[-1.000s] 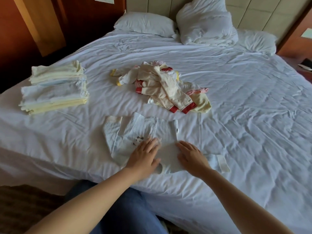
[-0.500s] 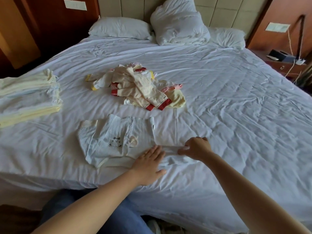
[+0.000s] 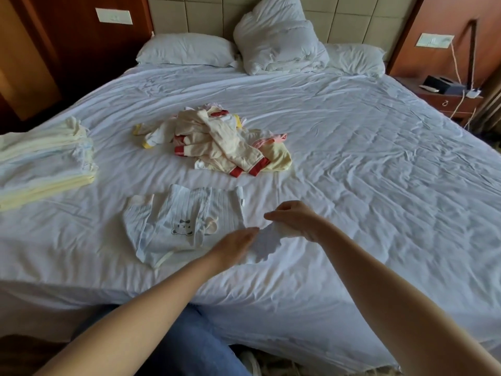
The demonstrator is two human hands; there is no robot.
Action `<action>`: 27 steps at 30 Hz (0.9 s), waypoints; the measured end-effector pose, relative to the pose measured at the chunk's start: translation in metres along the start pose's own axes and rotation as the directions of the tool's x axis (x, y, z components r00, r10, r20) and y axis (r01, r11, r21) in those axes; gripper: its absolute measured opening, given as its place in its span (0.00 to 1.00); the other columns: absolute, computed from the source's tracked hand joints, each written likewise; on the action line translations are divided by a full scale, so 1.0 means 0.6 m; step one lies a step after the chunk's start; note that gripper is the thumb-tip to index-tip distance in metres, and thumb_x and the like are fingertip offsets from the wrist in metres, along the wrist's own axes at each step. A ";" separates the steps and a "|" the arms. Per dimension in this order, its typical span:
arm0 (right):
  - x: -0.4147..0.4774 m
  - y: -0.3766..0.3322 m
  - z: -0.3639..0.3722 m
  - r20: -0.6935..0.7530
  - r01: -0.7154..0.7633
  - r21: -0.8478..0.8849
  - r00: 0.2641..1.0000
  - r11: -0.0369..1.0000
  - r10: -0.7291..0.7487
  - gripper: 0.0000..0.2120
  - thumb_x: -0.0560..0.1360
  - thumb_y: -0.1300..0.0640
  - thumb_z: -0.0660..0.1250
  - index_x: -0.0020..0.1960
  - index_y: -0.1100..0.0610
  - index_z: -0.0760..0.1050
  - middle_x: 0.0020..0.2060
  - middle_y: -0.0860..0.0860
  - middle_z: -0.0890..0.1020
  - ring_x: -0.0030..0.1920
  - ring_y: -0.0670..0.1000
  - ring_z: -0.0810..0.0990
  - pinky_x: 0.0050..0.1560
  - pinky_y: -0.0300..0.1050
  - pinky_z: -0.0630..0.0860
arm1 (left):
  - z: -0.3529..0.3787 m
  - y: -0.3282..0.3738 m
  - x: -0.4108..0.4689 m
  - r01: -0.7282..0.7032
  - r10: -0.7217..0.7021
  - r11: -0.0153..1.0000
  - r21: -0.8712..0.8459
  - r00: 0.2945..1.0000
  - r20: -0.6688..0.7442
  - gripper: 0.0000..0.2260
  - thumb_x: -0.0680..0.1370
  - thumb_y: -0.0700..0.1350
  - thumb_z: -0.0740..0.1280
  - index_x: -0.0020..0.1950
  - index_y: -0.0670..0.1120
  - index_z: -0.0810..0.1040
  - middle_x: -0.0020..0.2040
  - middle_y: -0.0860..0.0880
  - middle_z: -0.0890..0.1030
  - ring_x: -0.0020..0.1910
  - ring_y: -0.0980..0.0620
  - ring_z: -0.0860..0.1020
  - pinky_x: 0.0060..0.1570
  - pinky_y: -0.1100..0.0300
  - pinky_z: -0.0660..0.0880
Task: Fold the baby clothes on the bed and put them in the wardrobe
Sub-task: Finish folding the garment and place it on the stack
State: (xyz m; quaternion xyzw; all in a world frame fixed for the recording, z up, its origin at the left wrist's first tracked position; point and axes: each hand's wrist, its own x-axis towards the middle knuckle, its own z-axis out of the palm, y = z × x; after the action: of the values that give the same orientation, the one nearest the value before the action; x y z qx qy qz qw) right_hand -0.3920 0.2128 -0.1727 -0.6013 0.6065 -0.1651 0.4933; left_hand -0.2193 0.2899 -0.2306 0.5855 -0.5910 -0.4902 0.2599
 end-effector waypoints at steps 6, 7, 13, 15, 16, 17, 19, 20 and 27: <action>-0.009 -0.072 0.097 0.242 -0.036 0.330 0.969 0.943 -0.048 0.12 0.79 0.53 0.65 0.53 0.62 0.79 0.42 0.58 0.83 0.39 0.53 0.83 0.43 0.49 0.83 | -0.071 0.014 -0.026 0.079 -0.168 0.784 -0.616 0.982 -0.087 0.22 0.80 0.64 0.55 0.64 0.52 0.75 0.58 0.49 0.82 0.56 0.51 0.81 0.52 0.50 0.80; -0.012 -0.080 0.108 0.250 -0.047 0.370 0.967 0.928 -0.050 0.14 0.81 0.52 0.62 0.52 0.62 0.79 0.40 0.58 0.83 0.37 0.53 0.83 0.42 0.49 0.83 | -0.082 0.010 -0.031 0.080 -0.176 0.783 -0.617 0.980 -0.097 0.20 0.80 0.63 0.58 0.62 0.53 0.76 0.57 0.51 0.82 0.55 0.54 0.81 0.51 0.51 0.80; -0.005 -0.059 0.155 -0.059 0.198 0.154 0.980 0.968 -0.191 0.09 0.78 0.63 0.61 0.49 0.59 0.80 0.39 0.54 0.84 0.40 0.53 0.83 0.49 0.55 0.82 | -0.133 -0.046 -0.029 0.134 -0.311 0.915 -0.381 0.836 -0.452 0.10 0.74 0.42 0.73 0.55 0.48 0.79 0.58 0.46 0.80 0.51 0.48 0.80 0.48 0.53 0.81; -0.003 -0.033 0.162 -0.085 0.292 -0.168 0.947 0.941 -0.309 0.10 0.76 0.62 0.63 0.49 0.54 0.82 0.43 0.47 0.84 0.45 0.48 0.82 0.50 0.44 0.79 | -0.141 -0.061 -0.032 0.138 -0.336 0.901 -0.412 0.822 -0.459 0.11 0.75 0.42 0.72 0.56 0.47 0.79 0.56 0.49 0.78 0.51 0.48 0.79 0.44 0.52 0.82; -0.006 -0.020 0.166 -0.070 0.322 -0.277 0.933 0.905 -0.354 0.10 0.75 0.61 0.64 0.49 0.52 0.83 0.46 0.46 0.84 0.48 0.46 0.82 0.51 0.41 0.77 | -0.145 -0.068 -0.033 0.141 -0.341 0.903 -0.406 0.809 -0.479 0.11 0.74 0.43 0.72 0.56 0.47 0.79 0.55 0.49 0.78 0.51 0.48 0.79 0.44 0.52 0.82; -0.007 -0.009 0.169 -0.054 0.347 -0.324 0.922 0.880 -0.383 0.11 0.75 0.61 0.64 0.49 0.51 0.83 0.48 0.46 0.84 0.50 0.46 0.81 0.52 0.41 0.77 | -0.149 -0.076 -0.033 0.149 -0.335 0.917 -0.371 0.793 -0.509 0.13 0.73 0.46 0.73 0.56 0.47 0.79 0.54 0.48 0.79 0.51 0.48 0.79 0.47 0.54 0.80; -0.009 0.010 0.177 -0.035 0.368 -0.354 0.913 0.860 -0.406 0.12 0.75 0.61 0.63 0.47 0.48 0.83 0.52 0.45 0.83 0.53 0.46 0.81 0.56 0.43 0.77 | -0.157 -0.089 -0.033 0.183 -0.315 0.942 -0.281 0.772 -0.553 0.20 0.69 0.56 0.74 0.55 0.46 0.80 0.52 0.45 0.80 0.50 0.48 0.78 0.50 0.56 0.75; -0.011 0.015 0.181 -0.018 0.368 -0.372 0.915 0.852 -0.404 0.12 0.75 0.60 0.63 0.47 0.46 0.82 0.53 0.44 0.83 0.54 0.45 0.80 0.57 0.42 0.76 | -0.161 -0.094 -0.034 0.206 -0.311 0.947 -0.244 0.771 -0.556 0.25 0.68 0.60 0.74 0.58 0.45 0.79 0.53 0.45 0.79 0.52 0.48 0.78 0.52 0.55 0.74; -0.008 0.027 0.198 0.124 0.430 -0.561 0.888 0.707 -0.442 0.06 0.75 0.51 0.66 0.49 0.46 0.81 0.54 0.42 0.80 0.59 0.45 0.74 0.55 0.43 0.74 | -0.179 -0.109 -0.066 0.348 -0.084 0.872 0.344 0.799 -0.596 0.30 0.72 0.50 0.71 0.71 0.51 0.64 0.61 0.50 0.76 0.54 0.48 0.78 0.47 0.55 0.74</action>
State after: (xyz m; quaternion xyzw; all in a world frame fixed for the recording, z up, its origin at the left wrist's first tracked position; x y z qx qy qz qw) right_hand -0.3071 0.2672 -0.2381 -0.8455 0.4730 -0.0924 0.2299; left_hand -0.0890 0.3086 -0.2363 0.8115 -0.5093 -0.1771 0.2253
